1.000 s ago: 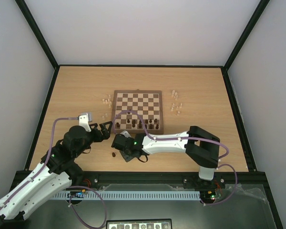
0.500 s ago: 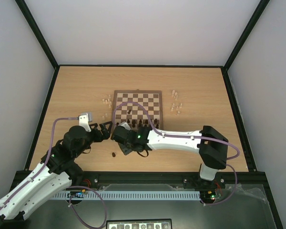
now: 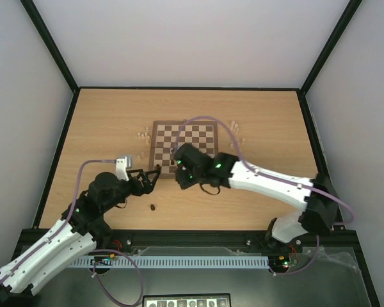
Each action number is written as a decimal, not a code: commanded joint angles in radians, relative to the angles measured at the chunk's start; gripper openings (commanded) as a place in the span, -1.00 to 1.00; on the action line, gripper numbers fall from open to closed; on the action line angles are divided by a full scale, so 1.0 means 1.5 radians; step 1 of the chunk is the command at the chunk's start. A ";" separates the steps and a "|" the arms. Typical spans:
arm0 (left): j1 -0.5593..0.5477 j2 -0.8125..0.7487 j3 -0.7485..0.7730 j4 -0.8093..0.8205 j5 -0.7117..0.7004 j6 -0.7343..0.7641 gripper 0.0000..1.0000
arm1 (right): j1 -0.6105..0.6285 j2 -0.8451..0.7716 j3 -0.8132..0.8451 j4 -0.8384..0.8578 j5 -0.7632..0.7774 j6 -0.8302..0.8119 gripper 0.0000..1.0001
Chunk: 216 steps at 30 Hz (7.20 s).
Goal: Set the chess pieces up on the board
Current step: Pick up the chess piece at the center of the board, then place the chess piece on the chessboard.
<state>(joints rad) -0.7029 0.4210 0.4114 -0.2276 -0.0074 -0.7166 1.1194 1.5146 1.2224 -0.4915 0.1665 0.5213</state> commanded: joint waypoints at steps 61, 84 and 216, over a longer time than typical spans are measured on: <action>-0.347 0.216 0.021 0.142 -0.160 0.086 -0.94 | -0.171 -0.200 -0.150 0.062 -0.387 -0.077 -0.72; -0.088 0.037 0.141 -0.158 -0.153 -0.040 -0.85 | -0.073 0.171 0.122 0.012 -0.059 -0.071 -0.75; -0.114 0.174 0.078 0.028 0.223 0.067 -0.17 | -0.187 -0.128 -0.225 0.367 -0.592 0.065 -0.76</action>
<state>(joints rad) -0.8700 0.6971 0.5343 -0.2058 0.3256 -0.6235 0.8436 1.3281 0.9035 0.0513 -0.7254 0.6189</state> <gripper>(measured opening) 0.255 0.137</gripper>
